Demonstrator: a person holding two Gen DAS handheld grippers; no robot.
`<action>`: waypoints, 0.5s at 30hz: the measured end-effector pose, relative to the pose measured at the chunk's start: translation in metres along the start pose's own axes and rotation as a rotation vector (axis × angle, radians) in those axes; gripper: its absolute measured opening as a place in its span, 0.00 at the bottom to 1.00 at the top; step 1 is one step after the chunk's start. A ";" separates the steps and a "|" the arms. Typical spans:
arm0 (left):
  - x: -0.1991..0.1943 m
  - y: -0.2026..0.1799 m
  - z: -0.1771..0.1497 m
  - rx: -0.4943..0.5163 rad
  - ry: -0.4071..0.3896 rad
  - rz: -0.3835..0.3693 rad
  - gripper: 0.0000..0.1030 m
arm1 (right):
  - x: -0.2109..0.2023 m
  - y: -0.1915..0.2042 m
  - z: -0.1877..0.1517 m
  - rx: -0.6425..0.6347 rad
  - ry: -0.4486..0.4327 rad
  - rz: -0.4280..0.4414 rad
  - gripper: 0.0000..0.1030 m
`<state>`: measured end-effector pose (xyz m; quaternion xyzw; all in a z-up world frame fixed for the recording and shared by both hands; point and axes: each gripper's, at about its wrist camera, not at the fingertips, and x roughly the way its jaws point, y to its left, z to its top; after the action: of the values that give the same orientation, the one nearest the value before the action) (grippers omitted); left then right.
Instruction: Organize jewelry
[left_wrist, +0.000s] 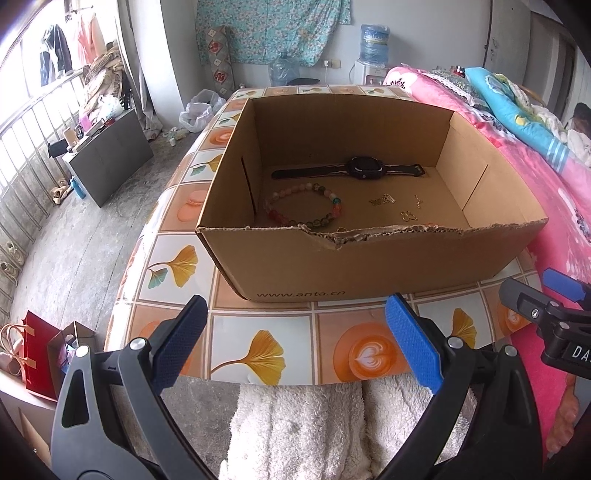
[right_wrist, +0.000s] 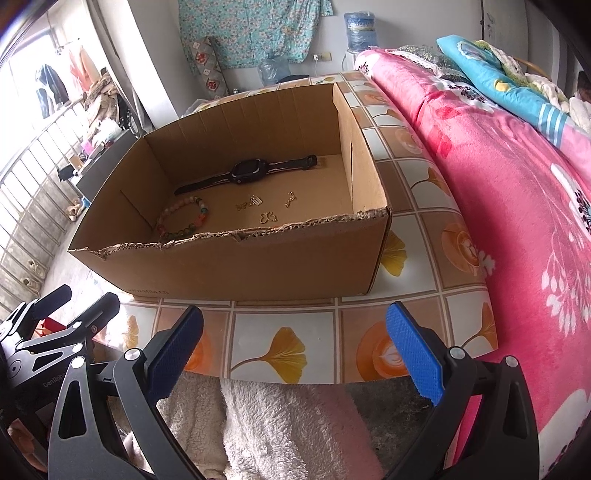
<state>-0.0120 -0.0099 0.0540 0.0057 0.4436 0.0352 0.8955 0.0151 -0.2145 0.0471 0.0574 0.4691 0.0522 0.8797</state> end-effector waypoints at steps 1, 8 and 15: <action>0.000 0.000 0.000 -0.006 0.002 0.001 0.91 | 0.000 0.000 0.000 -0.001 0.003 0.002 0.94; 0.005 0.002 0.003 -0.037 0.025 0.004 0.91 | 0.004 -0.001 0.001 -0.011 -0.003 0.010 0.94; 0.009 0.000 0.000 -0.032 0.030 0.025 0.91 | 0.011 0.002 -0.005 -0.019 0.018 0.030 0.94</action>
<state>-0.0069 -0.0093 0.0472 -0.0038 0.4563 0.0534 0.8882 0.0172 -0.2107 0.0355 0.0559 0.4754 0.0704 0.8752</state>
